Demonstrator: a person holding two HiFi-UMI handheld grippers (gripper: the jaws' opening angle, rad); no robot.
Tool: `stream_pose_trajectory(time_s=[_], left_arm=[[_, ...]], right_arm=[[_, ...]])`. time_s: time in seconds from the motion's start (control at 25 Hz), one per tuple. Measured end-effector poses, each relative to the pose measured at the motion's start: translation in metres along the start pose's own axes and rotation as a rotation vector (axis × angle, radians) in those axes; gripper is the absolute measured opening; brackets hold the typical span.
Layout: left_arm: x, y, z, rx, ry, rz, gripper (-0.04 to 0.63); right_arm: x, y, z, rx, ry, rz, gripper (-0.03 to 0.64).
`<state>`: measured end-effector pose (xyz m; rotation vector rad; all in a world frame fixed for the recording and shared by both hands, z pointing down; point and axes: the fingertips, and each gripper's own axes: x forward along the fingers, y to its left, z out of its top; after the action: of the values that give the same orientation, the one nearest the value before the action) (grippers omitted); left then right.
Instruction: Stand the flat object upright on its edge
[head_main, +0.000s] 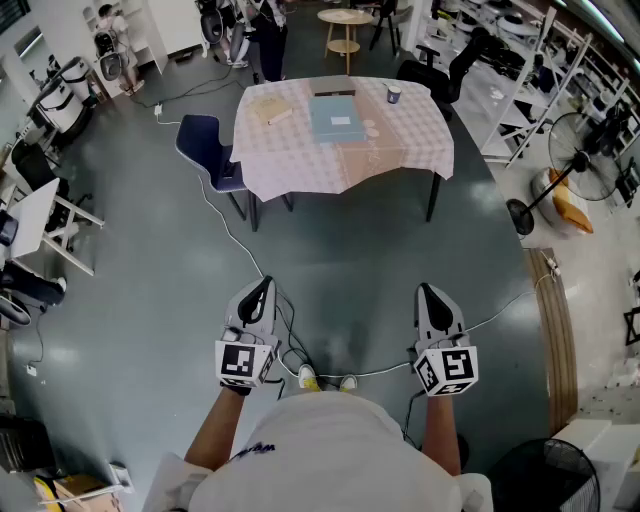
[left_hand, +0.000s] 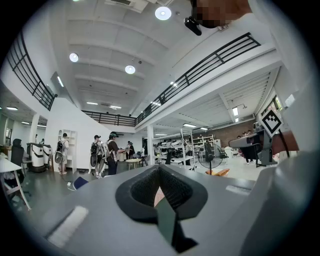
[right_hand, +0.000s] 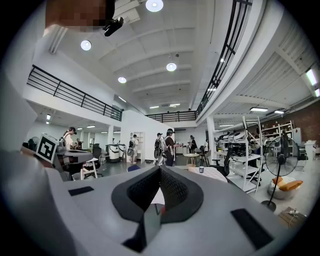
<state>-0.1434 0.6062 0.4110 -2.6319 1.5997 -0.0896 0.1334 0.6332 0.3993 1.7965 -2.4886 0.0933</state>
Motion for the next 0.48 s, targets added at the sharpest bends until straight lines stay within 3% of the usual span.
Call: stream_pose_trajectory(time_s=[0.48], left_arm=[[0.0018, 0.0043, 0.0050, 0.015, -0.006, 0.000, 0.002]], right_arm=[[0.0004, 0.0000, 0.0017, -0.001, -0.012, 0.005, 0.003]])
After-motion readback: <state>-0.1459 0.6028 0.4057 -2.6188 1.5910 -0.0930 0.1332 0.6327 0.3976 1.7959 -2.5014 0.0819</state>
